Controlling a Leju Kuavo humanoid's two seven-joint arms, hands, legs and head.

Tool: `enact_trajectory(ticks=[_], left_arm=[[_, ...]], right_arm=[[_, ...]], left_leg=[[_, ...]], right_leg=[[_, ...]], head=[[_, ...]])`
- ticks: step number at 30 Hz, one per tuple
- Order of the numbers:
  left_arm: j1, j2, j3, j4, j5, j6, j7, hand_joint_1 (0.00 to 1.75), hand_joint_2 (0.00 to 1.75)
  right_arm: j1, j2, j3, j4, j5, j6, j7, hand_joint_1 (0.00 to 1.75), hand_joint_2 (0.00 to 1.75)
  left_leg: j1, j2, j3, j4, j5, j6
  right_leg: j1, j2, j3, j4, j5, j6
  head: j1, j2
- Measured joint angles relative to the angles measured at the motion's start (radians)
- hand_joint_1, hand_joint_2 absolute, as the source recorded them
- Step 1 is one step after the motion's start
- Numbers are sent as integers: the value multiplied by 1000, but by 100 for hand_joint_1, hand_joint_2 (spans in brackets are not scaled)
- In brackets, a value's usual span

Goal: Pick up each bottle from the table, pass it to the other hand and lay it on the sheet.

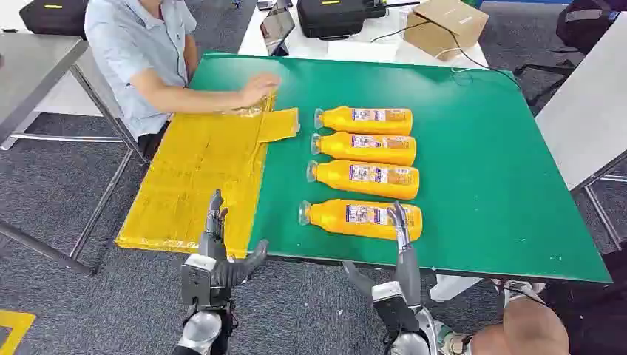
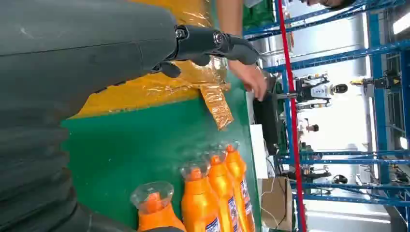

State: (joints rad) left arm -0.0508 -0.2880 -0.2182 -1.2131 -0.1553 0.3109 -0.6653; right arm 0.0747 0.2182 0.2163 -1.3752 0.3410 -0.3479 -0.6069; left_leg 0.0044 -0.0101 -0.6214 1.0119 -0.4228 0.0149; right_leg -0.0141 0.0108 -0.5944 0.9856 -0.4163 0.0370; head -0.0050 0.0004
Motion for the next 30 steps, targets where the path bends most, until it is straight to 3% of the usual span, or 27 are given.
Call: enact_trajectory(ticks=[14,21,30], left_arm=[[1,0,0,-13,-2,3,2,0,175],[0,0,-6,-16,-2,-17,5,0,175],[-5,0,-14,-16,2,-39,15,0,175]], right_arm=[[-2,0,0,8,24,-2,27,0,175],[-46,-52,2,79,307,-100,154,0,175],[-150,-140,1,171,536,-77,308,0,175]], left_leg=[[0,0,0,0,0,0],[0,0,0,0,0,0],[-1,0,0,0,0,1]], right_leg=[[0,0,0,0,0,0],[0,0,0,0,0,0],[-1,0,0,0,0,0]], head=[[0,0],[0,0],[0,0]])
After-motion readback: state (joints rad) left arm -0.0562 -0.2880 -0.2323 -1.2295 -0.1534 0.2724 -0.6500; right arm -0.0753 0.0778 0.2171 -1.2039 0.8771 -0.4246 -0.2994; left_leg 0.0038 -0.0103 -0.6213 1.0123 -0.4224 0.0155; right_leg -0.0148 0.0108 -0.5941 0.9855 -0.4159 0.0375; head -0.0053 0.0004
